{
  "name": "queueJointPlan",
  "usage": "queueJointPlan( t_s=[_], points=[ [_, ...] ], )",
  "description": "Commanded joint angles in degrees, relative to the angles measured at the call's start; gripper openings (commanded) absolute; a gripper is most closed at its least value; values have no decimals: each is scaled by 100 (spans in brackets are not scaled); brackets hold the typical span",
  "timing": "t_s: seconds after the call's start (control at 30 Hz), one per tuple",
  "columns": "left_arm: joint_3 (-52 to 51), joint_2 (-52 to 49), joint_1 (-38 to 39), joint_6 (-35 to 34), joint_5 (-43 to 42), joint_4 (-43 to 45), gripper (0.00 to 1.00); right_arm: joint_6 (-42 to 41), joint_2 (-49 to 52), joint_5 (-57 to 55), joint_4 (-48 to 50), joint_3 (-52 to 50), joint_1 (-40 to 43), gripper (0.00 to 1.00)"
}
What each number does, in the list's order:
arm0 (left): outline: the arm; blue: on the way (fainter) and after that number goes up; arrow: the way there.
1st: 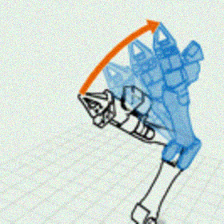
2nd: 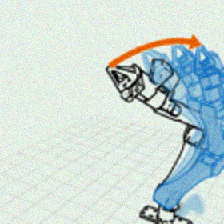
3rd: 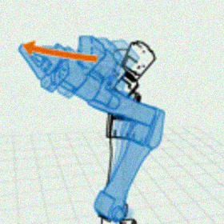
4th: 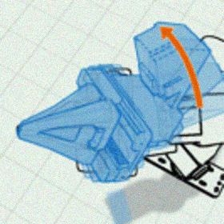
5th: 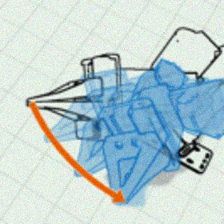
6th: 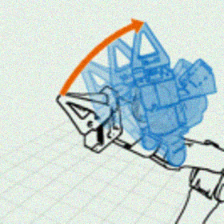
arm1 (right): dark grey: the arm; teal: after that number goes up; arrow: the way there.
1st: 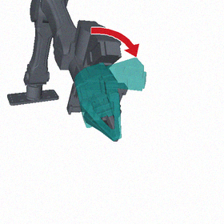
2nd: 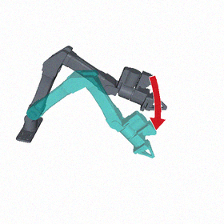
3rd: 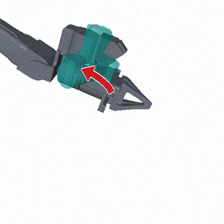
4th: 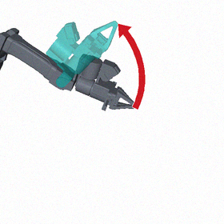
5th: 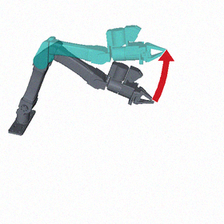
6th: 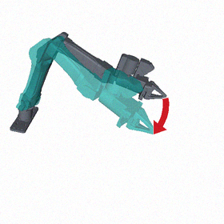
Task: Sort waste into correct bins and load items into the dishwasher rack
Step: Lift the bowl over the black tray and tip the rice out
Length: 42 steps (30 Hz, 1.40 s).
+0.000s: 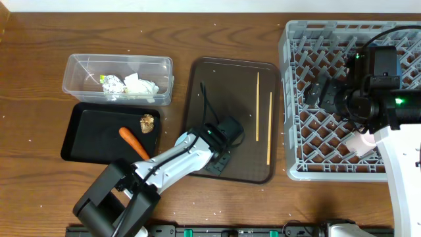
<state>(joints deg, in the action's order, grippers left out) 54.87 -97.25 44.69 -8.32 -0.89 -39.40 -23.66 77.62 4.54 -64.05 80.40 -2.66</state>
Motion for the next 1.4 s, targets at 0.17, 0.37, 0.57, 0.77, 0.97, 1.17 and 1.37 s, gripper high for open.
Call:
queueJointPlan(
  t_s=[0.17, 0.37, 0.57, 0.77, 0.97, 1.17, 1.37],
  points=[
    [487, 1357, -118, -363, 4, -599, 6, 76, 33, 15, -7, -7, 35, 99],
    [485, 2813, -1154, -846, -120, -1222, 6, 146, 33, 15, -70, -7, 35, 99],
    [442, 3930, -3005, -284, -1390, -1285, 6, 146, 33, 17, -94, -7, 35, 99],
    [153, 4293, -5257, 601, -3615, -957, 6, 146, 33, 17, -114, -7, 35, 99],
    [-675, 4022, -7031, 938, -6131, 114, 6, 146, 33, 17, -146, -7, 35, 99],
    [-1604, 3294, -8293, 1259, -8391, 1749, 6, 146, 33, 17, -160, -7, 35, 99],
    [-1985, 2282, -8789, 1987, -8918, 2194, 6, 146, 33, 17, -160, -7, 35, 99]
  ],
)
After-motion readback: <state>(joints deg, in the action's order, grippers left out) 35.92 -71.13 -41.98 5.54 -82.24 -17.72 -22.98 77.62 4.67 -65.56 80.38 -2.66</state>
